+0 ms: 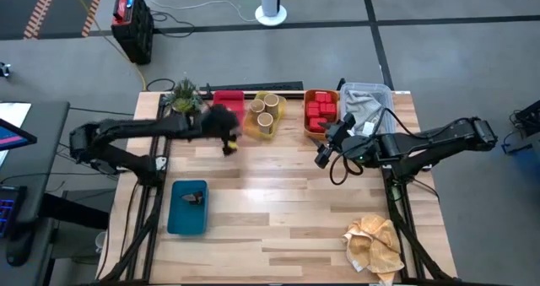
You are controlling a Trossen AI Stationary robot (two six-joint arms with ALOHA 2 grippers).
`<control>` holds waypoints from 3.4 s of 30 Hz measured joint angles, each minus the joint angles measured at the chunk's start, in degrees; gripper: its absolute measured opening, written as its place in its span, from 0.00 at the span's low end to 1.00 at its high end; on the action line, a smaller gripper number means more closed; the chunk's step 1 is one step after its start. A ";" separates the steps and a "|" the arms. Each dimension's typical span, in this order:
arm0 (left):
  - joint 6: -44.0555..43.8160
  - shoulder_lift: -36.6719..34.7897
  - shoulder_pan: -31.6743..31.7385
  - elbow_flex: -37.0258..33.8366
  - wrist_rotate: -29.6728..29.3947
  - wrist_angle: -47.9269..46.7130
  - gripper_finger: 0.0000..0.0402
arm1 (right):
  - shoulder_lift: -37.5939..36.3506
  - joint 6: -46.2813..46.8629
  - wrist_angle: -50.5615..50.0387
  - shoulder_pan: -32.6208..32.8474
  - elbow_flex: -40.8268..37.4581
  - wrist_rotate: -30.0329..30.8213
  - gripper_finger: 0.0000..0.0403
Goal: Sort spices by type
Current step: Put the brown seasoning bottle into the red bin
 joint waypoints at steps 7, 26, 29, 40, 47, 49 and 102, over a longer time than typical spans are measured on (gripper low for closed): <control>3.01 4.29 12.00 0.00 3.70 5.50 0.45 | 0.00 -0.22 0.00 0.02 0.00 0.00 0.68; 2.98 18.72 23.12 1.90 4.69 16.12 0.45 | 0.00 -0.59 0.04 0.02 0.00 0.00 0.68; 2.76 18.75 23.10 1.94 5.09 15.56 0.58 | 0.00 -0.59 0.04 0.02 0.00 0.00 0.68; 5.42 0.92 19.15 1.41 13.28 14.25 0.80 | 0.00 -0.43 0.01 0.02 0.00 0.00 0.68; 2.51 -12.91 9.49 -4.89 12.69 9.66 0.71 | -0.79 -8.85 16.12 -2.14 -7.09 -5.22 0.68; 0.57 -14.41 8.27 -5.38 10.72 7.05 0.69 | -1.07 -8.80 18.84 -4.27 -7.66 -7.55 0.68; -1.41 37.35 21.80 27.24 3.48 -13.70 0.58 | 1.33 -13.33 20.19 -9.68 -5.54 -16.52 0.68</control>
